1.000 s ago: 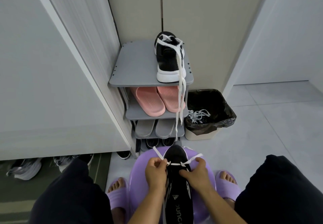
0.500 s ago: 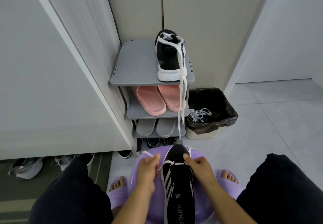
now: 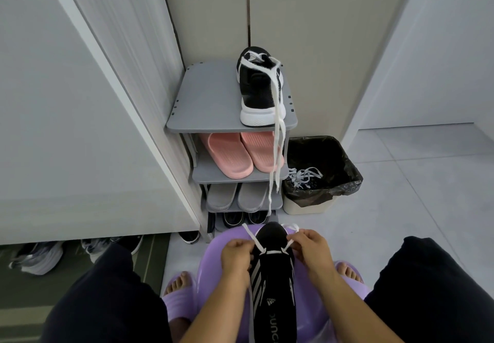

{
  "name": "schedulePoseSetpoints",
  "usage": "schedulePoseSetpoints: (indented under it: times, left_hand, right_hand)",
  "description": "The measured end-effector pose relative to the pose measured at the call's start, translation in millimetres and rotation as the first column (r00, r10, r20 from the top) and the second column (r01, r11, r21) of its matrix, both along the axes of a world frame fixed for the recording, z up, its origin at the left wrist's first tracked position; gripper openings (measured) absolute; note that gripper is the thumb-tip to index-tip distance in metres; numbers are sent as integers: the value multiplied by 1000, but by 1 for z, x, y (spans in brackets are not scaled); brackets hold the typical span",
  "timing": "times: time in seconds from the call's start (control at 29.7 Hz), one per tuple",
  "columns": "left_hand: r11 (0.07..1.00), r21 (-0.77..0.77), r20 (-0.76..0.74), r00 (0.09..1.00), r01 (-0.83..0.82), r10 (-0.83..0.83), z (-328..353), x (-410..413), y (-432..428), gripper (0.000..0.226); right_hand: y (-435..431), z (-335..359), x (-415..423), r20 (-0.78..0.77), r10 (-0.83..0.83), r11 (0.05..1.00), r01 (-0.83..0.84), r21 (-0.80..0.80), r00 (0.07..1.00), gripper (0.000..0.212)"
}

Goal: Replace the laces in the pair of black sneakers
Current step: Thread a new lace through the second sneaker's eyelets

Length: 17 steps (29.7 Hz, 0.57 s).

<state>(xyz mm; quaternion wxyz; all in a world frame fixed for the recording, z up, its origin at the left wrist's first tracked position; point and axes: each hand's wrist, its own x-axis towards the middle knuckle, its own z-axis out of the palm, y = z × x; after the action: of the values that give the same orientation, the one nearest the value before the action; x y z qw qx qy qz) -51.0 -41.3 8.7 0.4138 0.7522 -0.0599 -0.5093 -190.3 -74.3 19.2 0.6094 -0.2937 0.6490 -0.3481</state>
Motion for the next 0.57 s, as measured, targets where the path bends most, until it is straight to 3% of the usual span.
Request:
schedulePoseSetpoints:
  times: [0.1,0.2,0.3,0.44,0.57]
  left_hand:
    - [985,23,138,975,170,-172,3,-5,-1,29]
    - [933,137,342,868,332,-359,4,-14,1,24]
    - [939,154,370,863,309,-344,8,-20,1,17]
    - [989,-110,162,983,104,-85,17,-19,0,16]
    - [972,-223,-171,984,-78,40,41,-8,-11,11]
  right_hand:
    - [1,6,2,134,-69,994,57,95,989,17]
    - [-1,10,3,68,-34,995,27,101,997,20]
    - [-2,9,5,55,-35,994,29,106,998,19]
    - [-1,16,4,239,-93,994,79,69,967,16]
    - [-4,42,6,276,-8,996,32,-84,961,14]
